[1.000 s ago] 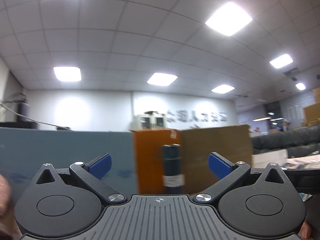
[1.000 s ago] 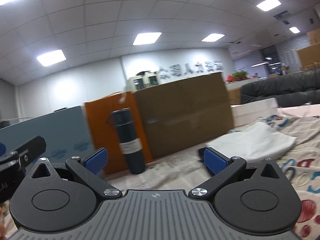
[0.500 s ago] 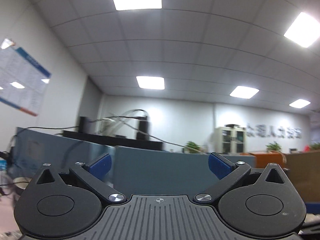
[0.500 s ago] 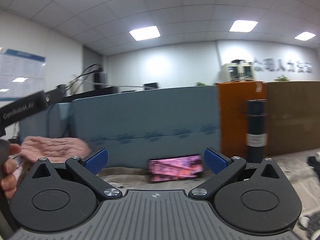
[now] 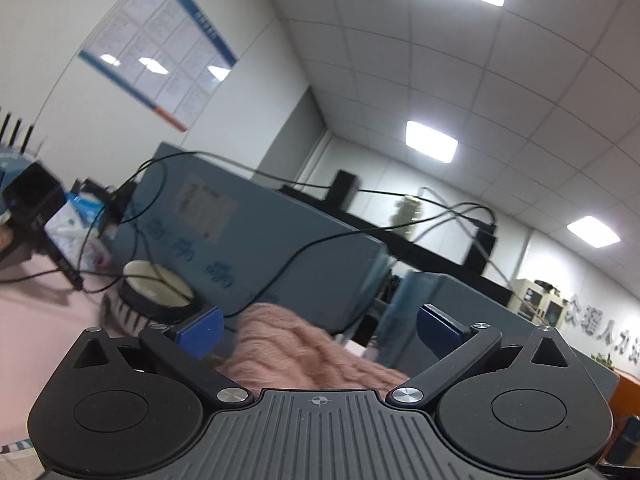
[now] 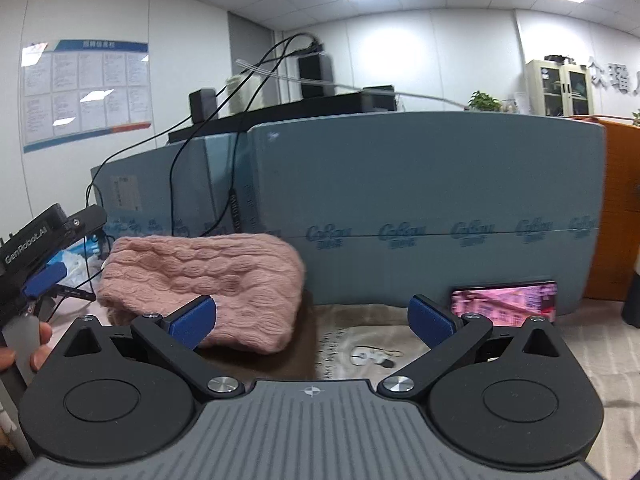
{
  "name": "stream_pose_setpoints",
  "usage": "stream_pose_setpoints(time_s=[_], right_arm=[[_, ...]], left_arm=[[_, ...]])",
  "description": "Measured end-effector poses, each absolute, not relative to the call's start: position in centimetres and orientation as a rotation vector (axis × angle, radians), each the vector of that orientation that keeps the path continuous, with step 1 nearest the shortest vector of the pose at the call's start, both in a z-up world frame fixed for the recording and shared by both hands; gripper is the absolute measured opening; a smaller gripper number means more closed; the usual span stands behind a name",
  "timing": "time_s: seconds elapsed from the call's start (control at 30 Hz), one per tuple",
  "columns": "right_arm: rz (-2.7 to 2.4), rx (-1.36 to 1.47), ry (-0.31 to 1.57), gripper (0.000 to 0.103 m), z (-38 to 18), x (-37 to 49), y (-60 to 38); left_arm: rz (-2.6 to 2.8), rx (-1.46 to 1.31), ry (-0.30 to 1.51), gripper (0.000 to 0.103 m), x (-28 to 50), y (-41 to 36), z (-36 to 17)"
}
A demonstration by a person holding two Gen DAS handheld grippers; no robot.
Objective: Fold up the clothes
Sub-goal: 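Swing both tools toward the pink knit sweater beside the brown bag, then grasp the pink sweater with the left gripper while the right gripper grasps it too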
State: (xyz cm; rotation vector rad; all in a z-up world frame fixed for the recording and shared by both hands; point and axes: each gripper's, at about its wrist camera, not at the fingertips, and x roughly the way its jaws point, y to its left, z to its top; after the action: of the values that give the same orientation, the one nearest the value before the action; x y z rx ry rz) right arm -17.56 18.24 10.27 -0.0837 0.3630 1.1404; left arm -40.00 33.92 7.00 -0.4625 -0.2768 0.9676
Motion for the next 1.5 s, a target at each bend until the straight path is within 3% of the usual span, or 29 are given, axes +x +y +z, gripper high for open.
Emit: stream_pose_setpoints(time_s=[0.33,0.6,0.63,0.67,0.77,0.9,0.97,1.07,1.1,1.5], right_arm=[[1.375,-0.156,0.506,0.103,8.3,-19.9,28.9],[1.476,-0.203,0.431,0.101,6.4,-23.5,34.0],[1.476,-0.206,0.430,0.089,6.1,-23.8,34.7],[1.461,-0.184,0.444,0.062,5.8,-23.5,35.0],[1.425,-0.089,0.484,0.016,5.5,-21.6,34.8],[1.384,0.028,0.481,0.013,6.2,-19.4,32.9],[1.373,0.078,0.489,0.013,6.7,-18.5,31.9],[1.385,0.120,0.474,0.012,7.4,-17.7,30.3],[1.386,0.137,0.468,0.012,7.6,-17.6,29.7],[1.355,0.396,0.294,0.010,14.0,-13.3,19.7]], left_arm=[[0.967,-0.898,-0.452,0.102,-45.2,39.2,1.3],[0.834,-0.988,-0.512,0.100,-45.4,40.5,-0.2],[0.819,-0.986,-0.507,0.098,-45.3,40.6,-0.2],[0.810,-0.978,-0.490,0.097,-44.9,40.6,-0.2],[0.789,-0.947,-0.423,0.088,-43.4,40.9,-0.2],[0.801,-0.868,-0.300,0.064,-40.9,41.1,-0.1],[0.819,-0.801,-0.240,0.057,-39.5,41.1,0.2],[0.851,-0.658,-0.135,0.022,-37.2,41.0,0.8],[0.872,-0.603,-0.104,0.018,-36.5,40.8,1.0],[0.805,-0.256,-0.290,0.013,-37.1,32.9,4.4]])
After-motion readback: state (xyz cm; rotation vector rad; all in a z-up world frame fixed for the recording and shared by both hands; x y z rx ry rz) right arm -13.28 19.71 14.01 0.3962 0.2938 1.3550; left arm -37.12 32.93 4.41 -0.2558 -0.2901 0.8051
